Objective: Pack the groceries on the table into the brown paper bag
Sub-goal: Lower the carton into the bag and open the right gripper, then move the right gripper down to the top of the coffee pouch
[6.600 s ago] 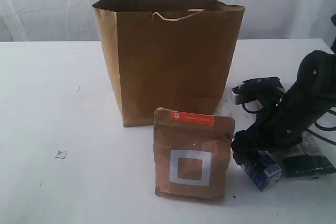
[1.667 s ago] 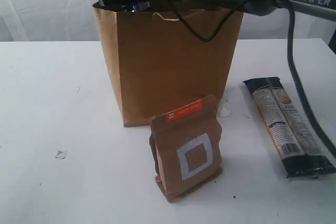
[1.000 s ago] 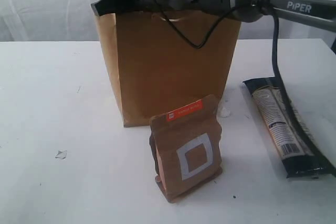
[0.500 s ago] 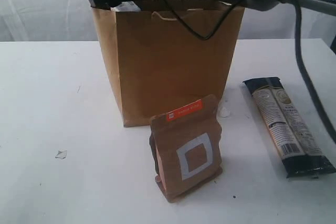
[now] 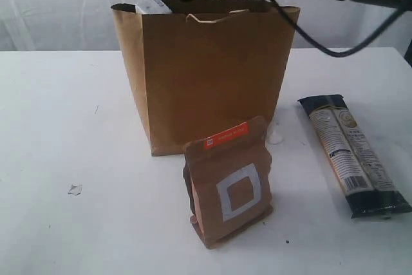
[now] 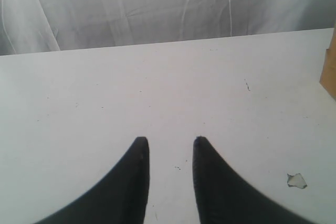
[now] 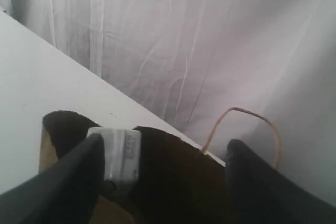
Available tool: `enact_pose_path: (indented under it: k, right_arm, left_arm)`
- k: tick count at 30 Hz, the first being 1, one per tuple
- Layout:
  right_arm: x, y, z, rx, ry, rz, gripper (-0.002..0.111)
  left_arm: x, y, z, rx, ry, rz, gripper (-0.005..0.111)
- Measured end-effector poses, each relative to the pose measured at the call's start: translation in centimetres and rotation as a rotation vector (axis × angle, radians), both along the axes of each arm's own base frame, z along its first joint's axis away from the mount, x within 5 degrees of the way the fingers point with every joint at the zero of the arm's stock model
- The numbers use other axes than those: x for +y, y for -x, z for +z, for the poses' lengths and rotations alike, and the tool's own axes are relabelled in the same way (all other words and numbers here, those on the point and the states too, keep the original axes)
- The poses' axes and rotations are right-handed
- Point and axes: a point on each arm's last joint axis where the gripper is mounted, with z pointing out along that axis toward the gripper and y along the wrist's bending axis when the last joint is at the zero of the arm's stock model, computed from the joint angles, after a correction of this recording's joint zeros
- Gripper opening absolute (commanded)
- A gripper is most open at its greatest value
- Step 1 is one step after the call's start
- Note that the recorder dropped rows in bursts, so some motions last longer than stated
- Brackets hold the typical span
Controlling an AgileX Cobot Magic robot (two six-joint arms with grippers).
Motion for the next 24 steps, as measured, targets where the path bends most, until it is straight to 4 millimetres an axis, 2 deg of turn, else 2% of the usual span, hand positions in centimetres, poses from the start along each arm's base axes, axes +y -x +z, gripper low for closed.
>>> enact_pose_path:
  k: [8, 14, 19, 24]
  right_arm:
    - [-6.1, 4.4, 1.3, -0.026, -0.008, -0.082, 0.062]
    - [-9.7, 10.0, 2.1, -0.007, 0.101, -0.046, 0.062]
    - [-11.4, 13.8, 1.9, 0.061, 0.344, 0.059, 0.061]
    - [-12.2, 15.8, 0.4, 0.099, 0.709, 0.282, 0.061]
  left_arm:
    - [0.0, 0.0, 0.0, 0.0, 0.0, 0.0, 0.035]
    - [0.0, 0.0, 0.0, 0.0, 0.0, 0.0, 0.035]
    - [0.0, 0.0, 0.0, 0.0, 0.0, 0.0, 0.035]
    - [0.0, 0.0, 0.0, 0.0, 0.0, 0.0, 0.035]
